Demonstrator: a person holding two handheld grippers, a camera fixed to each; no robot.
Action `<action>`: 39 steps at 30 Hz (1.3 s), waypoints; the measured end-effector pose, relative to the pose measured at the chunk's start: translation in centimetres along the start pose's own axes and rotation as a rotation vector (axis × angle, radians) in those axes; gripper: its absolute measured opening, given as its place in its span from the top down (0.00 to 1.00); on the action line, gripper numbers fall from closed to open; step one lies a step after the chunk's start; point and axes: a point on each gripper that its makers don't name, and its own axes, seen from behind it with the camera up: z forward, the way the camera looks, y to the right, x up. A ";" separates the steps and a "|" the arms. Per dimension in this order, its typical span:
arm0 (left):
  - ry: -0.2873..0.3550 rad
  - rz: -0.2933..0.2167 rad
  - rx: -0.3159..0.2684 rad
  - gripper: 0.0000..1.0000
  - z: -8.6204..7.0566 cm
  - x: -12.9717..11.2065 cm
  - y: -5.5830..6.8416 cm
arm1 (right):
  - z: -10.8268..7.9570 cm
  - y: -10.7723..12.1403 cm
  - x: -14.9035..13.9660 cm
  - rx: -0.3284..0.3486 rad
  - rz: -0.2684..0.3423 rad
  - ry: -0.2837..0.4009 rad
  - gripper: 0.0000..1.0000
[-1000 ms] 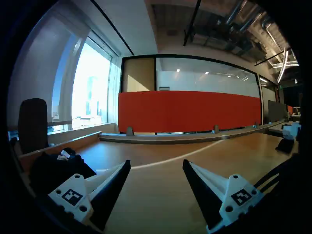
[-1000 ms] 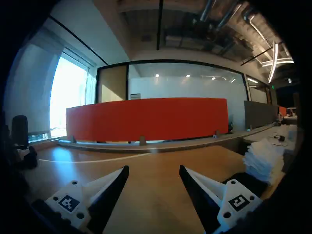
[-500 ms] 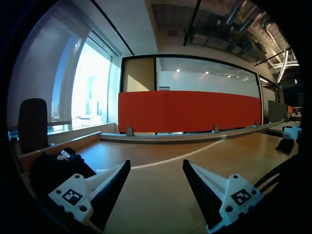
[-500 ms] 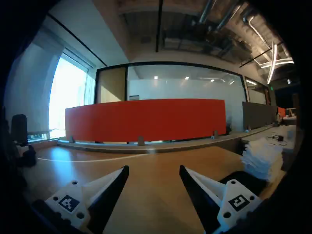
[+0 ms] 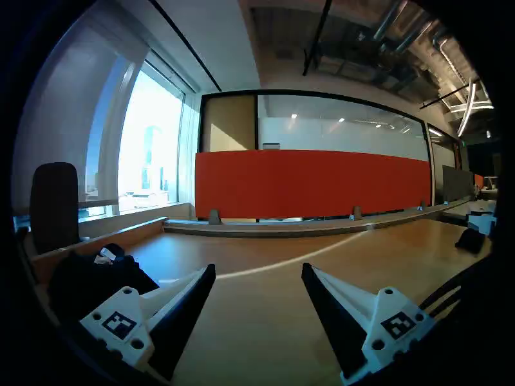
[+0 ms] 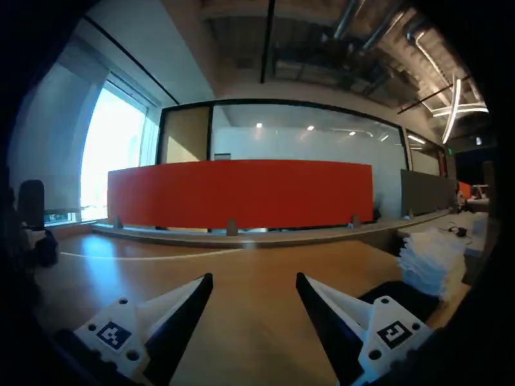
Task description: Fold towel
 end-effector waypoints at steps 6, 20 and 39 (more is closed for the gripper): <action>0.000 0.000 0.000 0.00 0.0 0.0 0.0 | -0.1 -0.2 0.1 0.002 -0.009 -0.002 0.00; 0.000 0.000 0.000 0.00 0.1 0.1 0.0 | -0.2 -0.3 0.1 0.005 -0.009 -0.001 0.00; 0.000 0.000 0.000 0.00 0.0 0.1 0.0 | -0.1 -0.2 0.0 0.008 -0.008 -0.004 0.00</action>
